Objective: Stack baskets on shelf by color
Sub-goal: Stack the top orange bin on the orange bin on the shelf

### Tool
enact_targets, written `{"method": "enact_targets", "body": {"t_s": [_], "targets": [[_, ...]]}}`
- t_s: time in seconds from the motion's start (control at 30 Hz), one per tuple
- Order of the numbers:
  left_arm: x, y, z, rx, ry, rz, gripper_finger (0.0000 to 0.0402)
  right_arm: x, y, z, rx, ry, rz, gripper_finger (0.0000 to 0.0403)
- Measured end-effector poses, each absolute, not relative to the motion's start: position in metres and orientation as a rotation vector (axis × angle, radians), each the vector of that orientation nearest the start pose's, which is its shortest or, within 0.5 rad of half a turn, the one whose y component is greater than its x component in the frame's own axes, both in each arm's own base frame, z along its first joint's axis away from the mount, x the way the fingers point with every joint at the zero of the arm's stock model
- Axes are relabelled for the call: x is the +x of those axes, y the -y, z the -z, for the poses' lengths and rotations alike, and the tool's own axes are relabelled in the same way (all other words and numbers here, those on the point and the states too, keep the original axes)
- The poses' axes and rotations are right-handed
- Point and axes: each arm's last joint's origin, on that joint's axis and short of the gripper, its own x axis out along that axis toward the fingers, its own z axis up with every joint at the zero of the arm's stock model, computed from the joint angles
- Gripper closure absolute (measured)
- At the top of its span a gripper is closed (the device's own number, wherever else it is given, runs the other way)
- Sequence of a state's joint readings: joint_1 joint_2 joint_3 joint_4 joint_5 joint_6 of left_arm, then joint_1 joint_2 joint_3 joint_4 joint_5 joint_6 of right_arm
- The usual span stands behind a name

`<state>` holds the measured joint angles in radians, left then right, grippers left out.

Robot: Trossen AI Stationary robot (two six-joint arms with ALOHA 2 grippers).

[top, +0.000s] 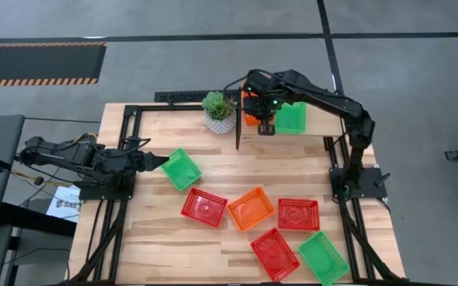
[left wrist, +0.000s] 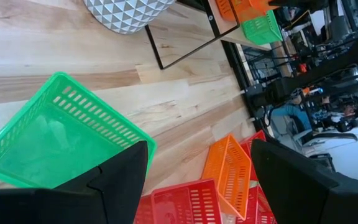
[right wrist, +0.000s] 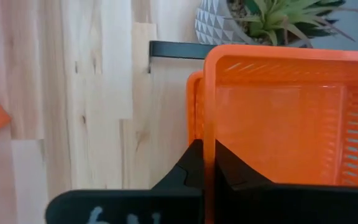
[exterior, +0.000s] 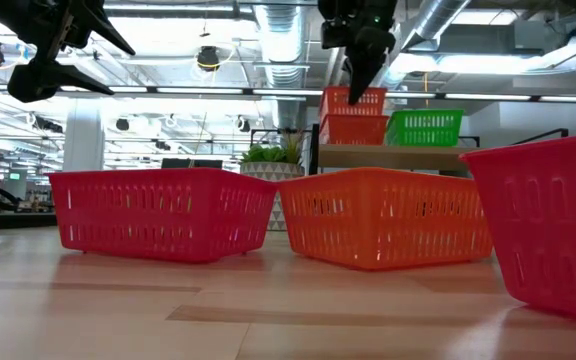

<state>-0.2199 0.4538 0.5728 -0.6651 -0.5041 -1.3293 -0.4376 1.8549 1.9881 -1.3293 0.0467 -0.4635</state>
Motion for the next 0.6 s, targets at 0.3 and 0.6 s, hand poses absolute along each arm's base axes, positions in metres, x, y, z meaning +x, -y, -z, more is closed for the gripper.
{"method": "enact_targets", "body": {"t_s": [0.3,0.6], "targets": [[0.099,0.0078,-0.2594,-1.095,-0.246,-0.562,0.0128,0.3292,0.1563,-0.359,-0.148,-1.245,0.155,0.0384],[0.099,0.0078,-0.2594,-1.096,-0.246,-0.562,0.0128,0.3298,0.1561,-0.3592,-0.129,-1.23,0.144,0.0384]]}}
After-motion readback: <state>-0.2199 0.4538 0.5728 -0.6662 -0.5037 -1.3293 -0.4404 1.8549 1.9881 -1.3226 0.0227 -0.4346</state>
